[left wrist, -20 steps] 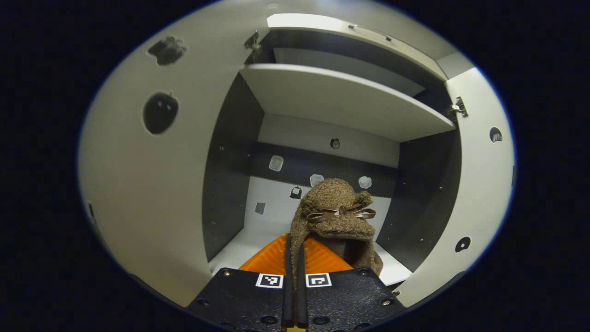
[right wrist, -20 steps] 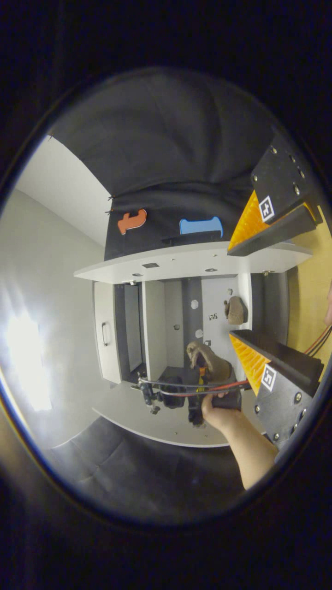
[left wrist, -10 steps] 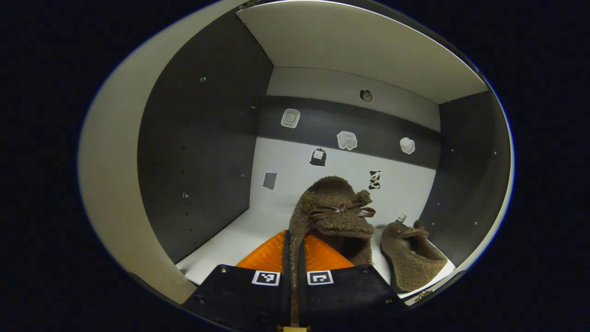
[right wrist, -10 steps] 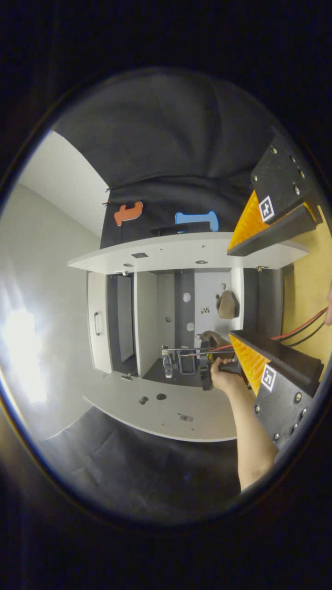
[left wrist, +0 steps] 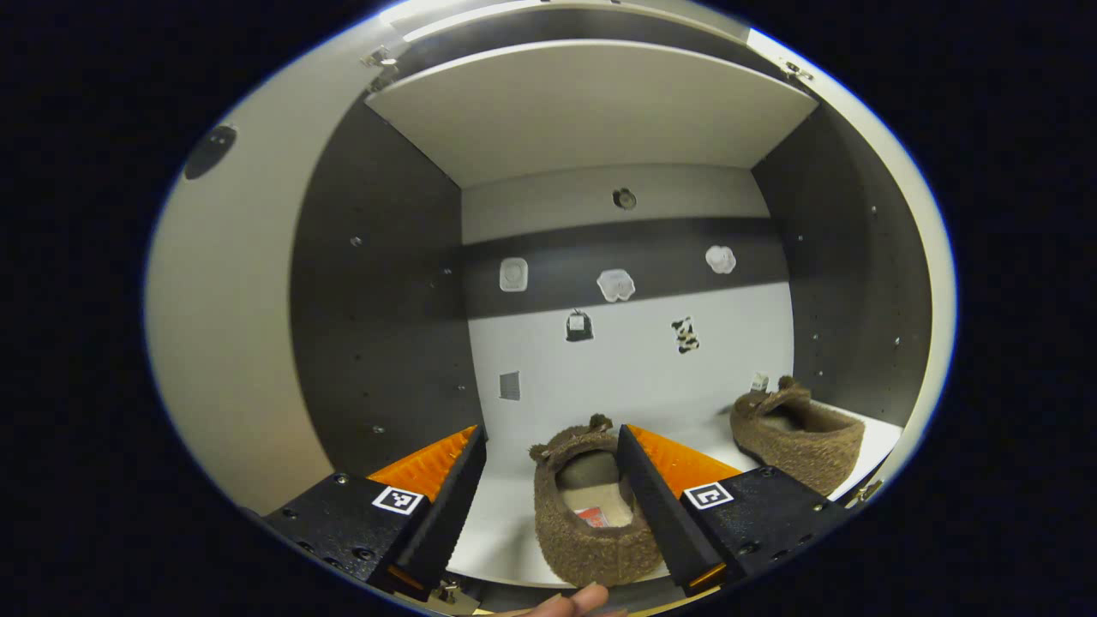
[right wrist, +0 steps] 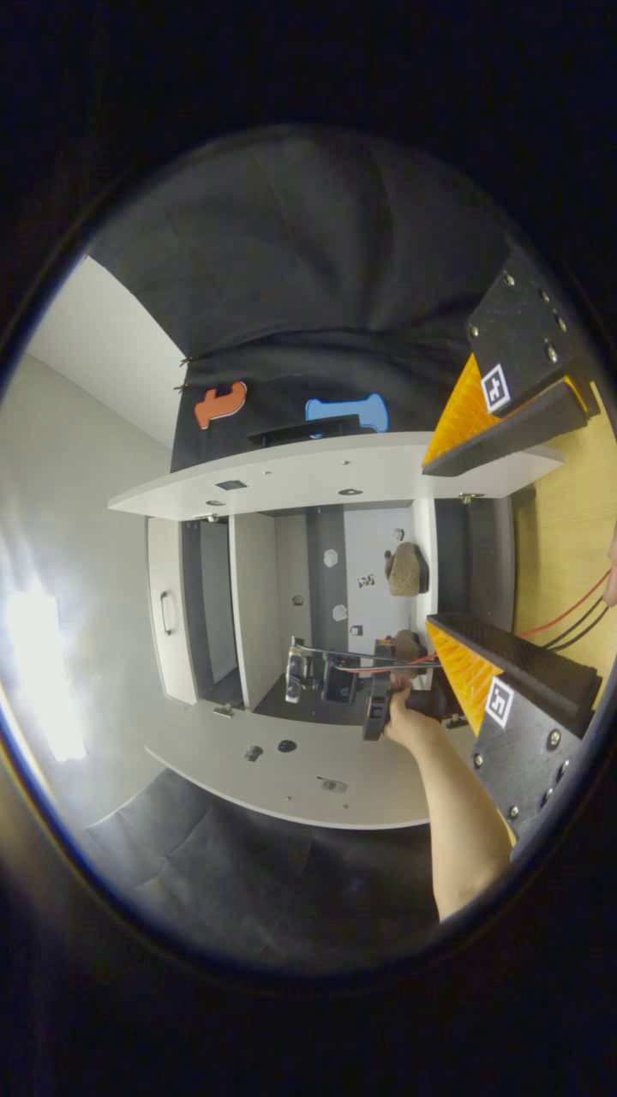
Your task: Grab one shoe with the right hand and put it into the shoe cabinet, grab the other shoe with the left hand and put it into the shoe cabinet; then close the right door with the right hand and the left door with the left hand.
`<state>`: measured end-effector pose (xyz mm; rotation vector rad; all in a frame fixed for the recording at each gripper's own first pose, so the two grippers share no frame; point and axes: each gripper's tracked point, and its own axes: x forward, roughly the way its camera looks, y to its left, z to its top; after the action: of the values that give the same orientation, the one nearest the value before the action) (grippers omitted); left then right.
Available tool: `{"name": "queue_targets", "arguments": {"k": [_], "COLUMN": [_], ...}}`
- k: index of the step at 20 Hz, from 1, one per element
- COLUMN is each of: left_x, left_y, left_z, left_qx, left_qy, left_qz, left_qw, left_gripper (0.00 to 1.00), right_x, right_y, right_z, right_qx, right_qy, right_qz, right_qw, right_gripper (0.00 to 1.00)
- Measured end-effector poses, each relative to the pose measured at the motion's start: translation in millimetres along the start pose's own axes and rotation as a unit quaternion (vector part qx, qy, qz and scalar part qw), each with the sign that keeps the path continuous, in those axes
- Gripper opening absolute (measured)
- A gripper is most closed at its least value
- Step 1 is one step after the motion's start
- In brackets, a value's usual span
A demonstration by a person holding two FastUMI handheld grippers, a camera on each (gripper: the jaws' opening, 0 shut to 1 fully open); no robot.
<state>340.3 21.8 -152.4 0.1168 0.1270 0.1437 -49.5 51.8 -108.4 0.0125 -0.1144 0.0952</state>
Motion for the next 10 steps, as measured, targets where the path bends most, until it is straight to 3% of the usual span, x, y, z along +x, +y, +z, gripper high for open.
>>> {"name": "queue_targets", "arguments": {"k": [3,10], "left_x": [-34,-144], "left_y": [10,13], "left_z": [16,38], "left_qx": [0.005,-0.032], "left_qy": [0.003,-0.005], "left_qz": [0.015,-0.047], "left_qw": [1.000,0.998], "left_gripper": [0.95,0.97], "right_x": [-4,-17], "right_y": [-3,-13], "right_z": [-1,6], "right_qx": [0.001,0.005], "right_qy": [0.003,-0.007], "right_qz": [-0.004,-0.014], "right_qw": [1.000,1.000], "right_gripper": [0.94,0.94]}}
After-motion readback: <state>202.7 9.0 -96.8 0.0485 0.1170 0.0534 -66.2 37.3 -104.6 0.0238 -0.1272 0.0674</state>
